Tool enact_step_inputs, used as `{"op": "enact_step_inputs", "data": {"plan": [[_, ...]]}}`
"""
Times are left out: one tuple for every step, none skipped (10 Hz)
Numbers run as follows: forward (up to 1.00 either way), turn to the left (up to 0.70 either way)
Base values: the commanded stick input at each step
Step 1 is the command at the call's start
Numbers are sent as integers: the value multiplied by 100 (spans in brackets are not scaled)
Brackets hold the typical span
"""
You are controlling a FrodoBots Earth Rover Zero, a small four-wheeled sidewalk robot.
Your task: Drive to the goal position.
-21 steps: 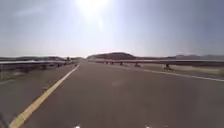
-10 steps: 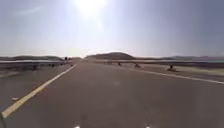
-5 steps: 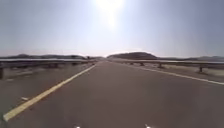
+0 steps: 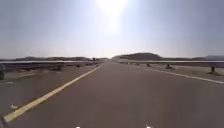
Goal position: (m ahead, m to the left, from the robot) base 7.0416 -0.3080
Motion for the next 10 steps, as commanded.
{"op": "enact_step_inputs", "data": {"plan": [[70, 0], [70, 0], [70, 0], [70, 0], [70, 0], [70, 0], [70, 0], [70, 0], [70, 0], [70, 0]]}}
